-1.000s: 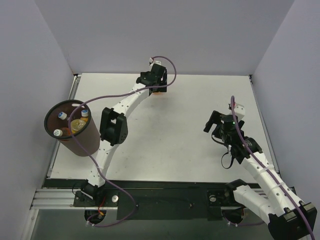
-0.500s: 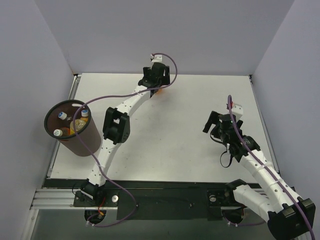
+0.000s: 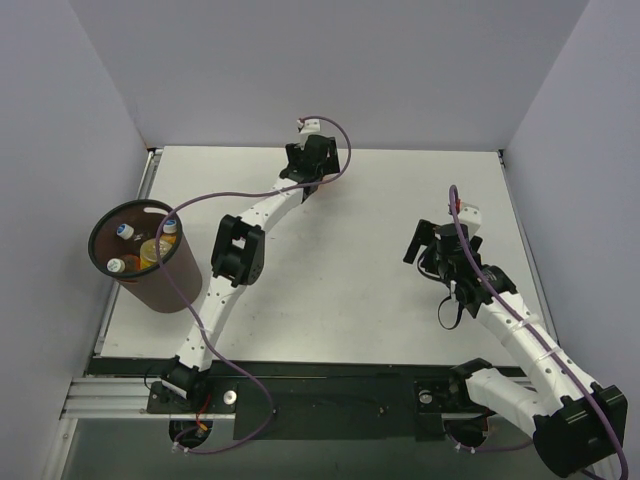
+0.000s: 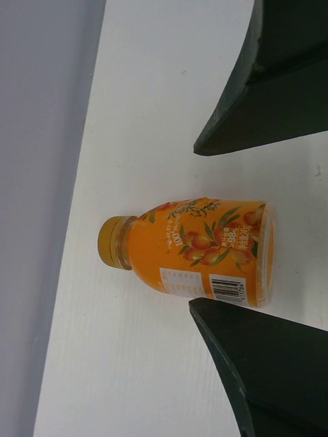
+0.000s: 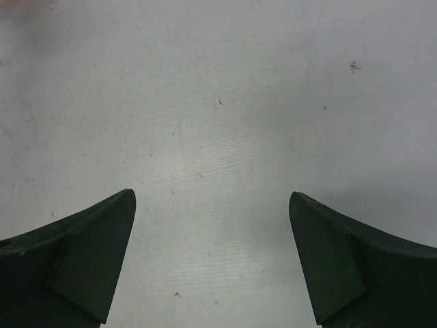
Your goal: Put the plastic bottles in the bin
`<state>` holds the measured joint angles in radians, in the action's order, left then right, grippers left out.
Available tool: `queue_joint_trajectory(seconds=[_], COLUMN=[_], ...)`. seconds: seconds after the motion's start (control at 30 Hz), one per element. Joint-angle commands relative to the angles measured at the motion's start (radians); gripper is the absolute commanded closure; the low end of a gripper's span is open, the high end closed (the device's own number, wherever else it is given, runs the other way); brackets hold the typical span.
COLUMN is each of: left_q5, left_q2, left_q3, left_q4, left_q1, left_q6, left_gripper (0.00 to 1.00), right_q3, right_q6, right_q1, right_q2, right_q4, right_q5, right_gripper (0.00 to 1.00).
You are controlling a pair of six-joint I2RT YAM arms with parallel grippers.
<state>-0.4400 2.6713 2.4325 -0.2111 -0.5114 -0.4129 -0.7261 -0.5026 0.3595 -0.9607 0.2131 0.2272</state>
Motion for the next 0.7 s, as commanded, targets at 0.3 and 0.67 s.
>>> queue_joint_trajectory(seconds=[0.3, 0.67], left_q5=[0.012, 0.043], left_q2=[0.022, 0.013], left_q3=[0.026, 0.026], left_q4=[-0.014, -0.117], left_q1=[0.017, 0.019], left_q6=[-0.055, -0.092], left_gripper=[0.03, 0.27], right_q3=[-0.052, -0.050], right_q6=[0.022, 0.021], right_q1=[-0.005, -0.004], right_q2=[-0.003, -0.006], right_q4=[0.016, 0.009], right_q5=[0.020, 0.011], right_gripper=[0.11, 0.11])
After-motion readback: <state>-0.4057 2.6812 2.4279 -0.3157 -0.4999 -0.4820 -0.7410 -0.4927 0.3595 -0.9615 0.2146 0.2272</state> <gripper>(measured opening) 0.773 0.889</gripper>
